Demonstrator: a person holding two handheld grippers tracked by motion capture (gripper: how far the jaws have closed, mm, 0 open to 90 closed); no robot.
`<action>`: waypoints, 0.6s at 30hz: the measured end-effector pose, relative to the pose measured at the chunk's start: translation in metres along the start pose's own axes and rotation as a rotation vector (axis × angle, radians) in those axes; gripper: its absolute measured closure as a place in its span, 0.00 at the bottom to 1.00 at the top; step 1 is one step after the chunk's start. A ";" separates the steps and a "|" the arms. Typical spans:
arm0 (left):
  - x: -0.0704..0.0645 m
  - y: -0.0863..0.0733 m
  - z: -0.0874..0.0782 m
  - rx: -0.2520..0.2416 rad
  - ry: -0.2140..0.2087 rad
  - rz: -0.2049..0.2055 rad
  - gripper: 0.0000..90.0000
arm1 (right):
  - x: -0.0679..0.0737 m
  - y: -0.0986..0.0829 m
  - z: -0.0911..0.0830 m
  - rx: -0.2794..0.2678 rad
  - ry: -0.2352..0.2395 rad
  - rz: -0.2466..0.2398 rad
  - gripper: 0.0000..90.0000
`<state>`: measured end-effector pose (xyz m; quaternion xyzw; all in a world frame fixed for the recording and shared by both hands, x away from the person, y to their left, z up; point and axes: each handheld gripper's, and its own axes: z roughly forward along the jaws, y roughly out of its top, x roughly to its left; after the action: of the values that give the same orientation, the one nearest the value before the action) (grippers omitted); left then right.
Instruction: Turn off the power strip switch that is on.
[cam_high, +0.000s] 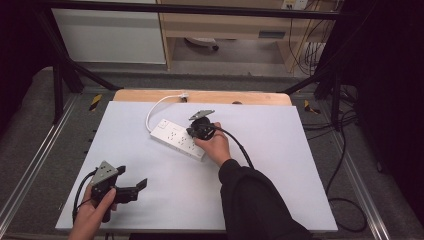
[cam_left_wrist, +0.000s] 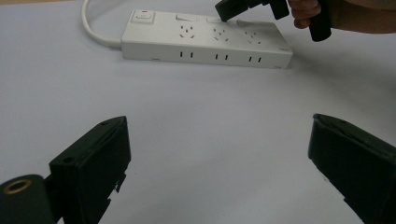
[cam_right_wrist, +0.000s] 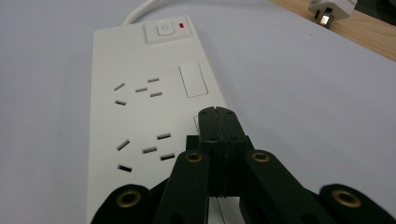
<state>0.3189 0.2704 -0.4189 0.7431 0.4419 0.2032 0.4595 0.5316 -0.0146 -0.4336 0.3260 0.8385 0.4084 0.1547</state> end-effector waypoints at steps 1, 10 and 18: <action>0.000 0.000 0.000 0.000 0.000 0.002 0.07 | 0.000 0.000 0.000 -0.001 -0.001 0.002 1.00; 0.000 0.000 0.000 0.002 0.001 0.004 0.06 | -0.002 -0.004 -0.003 0.004 0.002 0.016 1.00; 0.000 0.000 0.001 0.003 0.000 0.004 0.07 | -0.002 -0.004 -0.003 0.004 0.000 0.015 1.00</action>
<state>0.3192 0.2699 -0.4191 0.7447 0.4406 0.2038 0.4580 0.5303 -0.0192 -0.4350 0.3326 0.8367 0.4082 0.1508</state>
